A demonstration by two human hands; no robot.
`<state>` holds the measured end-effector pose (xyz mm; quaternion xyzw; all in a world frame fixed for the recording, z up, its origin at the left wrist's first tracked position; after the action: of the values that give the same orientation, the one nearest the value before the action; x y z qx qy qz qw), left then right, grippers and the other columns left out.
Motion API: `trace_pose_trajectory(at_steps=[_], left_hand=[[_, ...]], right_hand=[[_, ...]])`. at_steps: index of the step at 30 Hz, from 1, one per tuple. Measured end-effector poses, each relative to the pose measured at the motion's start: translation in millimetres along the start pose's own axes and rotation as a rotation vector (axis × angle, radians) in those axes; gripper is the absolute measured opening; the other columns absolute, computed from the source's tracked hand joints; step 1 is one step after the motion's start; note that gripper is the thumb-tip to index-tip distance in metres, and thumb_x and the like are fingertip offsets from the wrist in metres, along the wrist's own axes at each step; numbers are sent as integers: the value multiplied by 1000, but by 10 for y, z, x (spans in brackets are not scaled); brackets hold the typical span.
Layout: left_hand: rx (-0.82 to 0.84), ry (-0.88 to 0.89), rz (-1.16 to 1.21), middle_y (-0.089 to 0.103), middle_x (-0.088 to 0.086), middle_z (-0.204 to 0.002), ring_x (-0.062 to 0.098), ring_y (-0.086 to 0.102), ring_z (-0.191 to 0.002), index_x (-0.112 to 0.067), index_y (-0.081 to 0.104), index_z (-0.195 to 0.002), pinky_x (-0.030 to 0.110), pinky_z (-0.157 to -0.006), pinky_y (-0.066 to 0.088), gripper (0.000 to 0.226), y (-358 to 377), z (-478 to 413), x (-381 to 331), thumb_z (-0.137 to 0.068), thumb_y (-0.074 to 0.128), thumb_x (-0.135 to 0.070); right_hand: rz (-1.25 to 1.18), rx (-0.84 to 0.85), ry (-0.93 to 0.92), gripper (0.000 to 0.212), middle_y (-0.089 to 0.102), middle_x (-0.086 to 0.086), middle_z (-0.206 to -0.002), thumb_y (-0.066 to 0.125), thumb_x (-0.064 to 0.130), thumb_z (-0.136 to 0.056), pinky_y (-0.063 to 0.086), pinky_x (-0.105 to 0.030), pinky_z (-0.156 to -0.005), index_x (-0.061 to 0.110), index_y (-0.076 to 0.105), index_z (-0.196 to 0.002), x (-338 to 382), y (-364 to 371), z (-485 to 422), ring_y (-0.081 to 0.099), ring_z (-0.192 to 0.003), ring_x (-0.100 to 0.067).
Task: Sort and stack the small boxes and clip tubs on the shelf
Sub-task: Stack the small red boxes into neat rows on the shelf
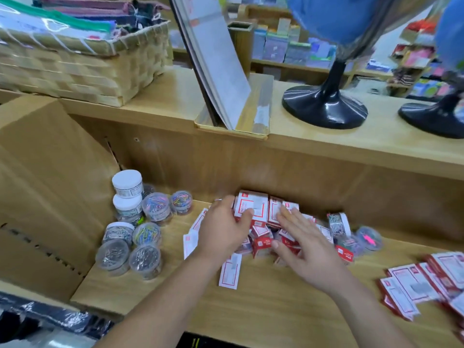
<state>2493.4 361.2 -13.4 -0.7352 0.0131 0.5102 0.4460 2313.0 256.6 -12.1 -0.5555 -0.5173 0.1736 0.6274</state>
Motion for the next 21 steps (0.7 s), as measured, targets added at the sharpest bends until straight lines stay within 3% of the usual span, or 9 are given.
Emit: trace_pose_trajectory(at_steps=[2,4,7,10,12,15,18,21], left_hand=[[20,-9,26,72,-8,-86,17,67,-85,-29,65,-99,38,-74,55,33,18,-21,-16,-83,56,-57],[52,-39,71,74,-9,-87,16,69,-85,-26,69,-100,35,-74,55,26,50,-34,-13,-86,65,-49],[104,-135,266,77,-8,-87,14,74,-79,-20,72,-99,37,-78,59,13,101,-45,34,-88,74,-26],[83,-279,507,78,2,-91,21,76,-83,-12,71,-107,43,-82,62,22,15,23,131,-87,78,-11],[39,-339,603,77,5,-92,15,75,-79,-10,67,-114,28,-71,62,28,-162,148,172,-88,76,-5],[-51,-353,680,70,2,-85,-5,65,-57,-8,67,-112,12,-51,49,28,-467,488,308,-89,70,7],[-43,-336,716,71,13,-94,0,65,-66,-12,71,-108,18,-57,53,28,-540,862,492,-88,71,8],[17,-331,743,76,10,-97,5,68,-78,-12,72,-107,18,-68,54,31,-404,1133,634,-87,69,12]], right_hand=[[37,31,3,74,20,20,-162,38,74,-89,18,-45,-124,33,40,-151,-54,-5,15,5,-153,-2],[41,-7,24,67,27,11,-162,53,64,-89,23,-48,-122,29,50,-145,-61,-35,41,11,-154,-10],[-37,-245,54,41,51,0,-149,71,35,-89,39,-43,-114,19,68,-127,84,-204,119,38,-145,-16],[-127,-349,57,30,64,4,-124,67,31,-88,51,-40,-98,17,73,-115,355,-217,213,60,-119,-14],[-205,-321,75,27,63,12,-111,68,29,-88,54,-36,-87,20,73,-113,465,-132,244,63,-99,-5],[-339,-313,116,31,63,14,-104,70,29,-88,56,-35,-78,26,68,-119,542,-26,306,66,-90,-8],[-705,-277,280,35,71,9,-101,74,19,-88,54,-18,-73,33,65,-119,537,134,325,69,-82,-8],[-819,-42,329,40,76,12,-96,77,15,-85,55,-17,-73,39,65,-114,671,443,289,70,-78,-3]])
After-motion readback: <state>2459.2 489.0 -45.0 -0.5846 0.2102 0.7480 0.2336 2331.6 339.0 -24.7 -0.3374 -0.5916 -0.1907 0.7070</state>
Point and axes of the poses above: each hand's wrist, its own z-axis away from the middle knuckle, its own y-axis out of the palm, x = y × z, the point moved 10 cm from there along -z, towards the middle knuckle
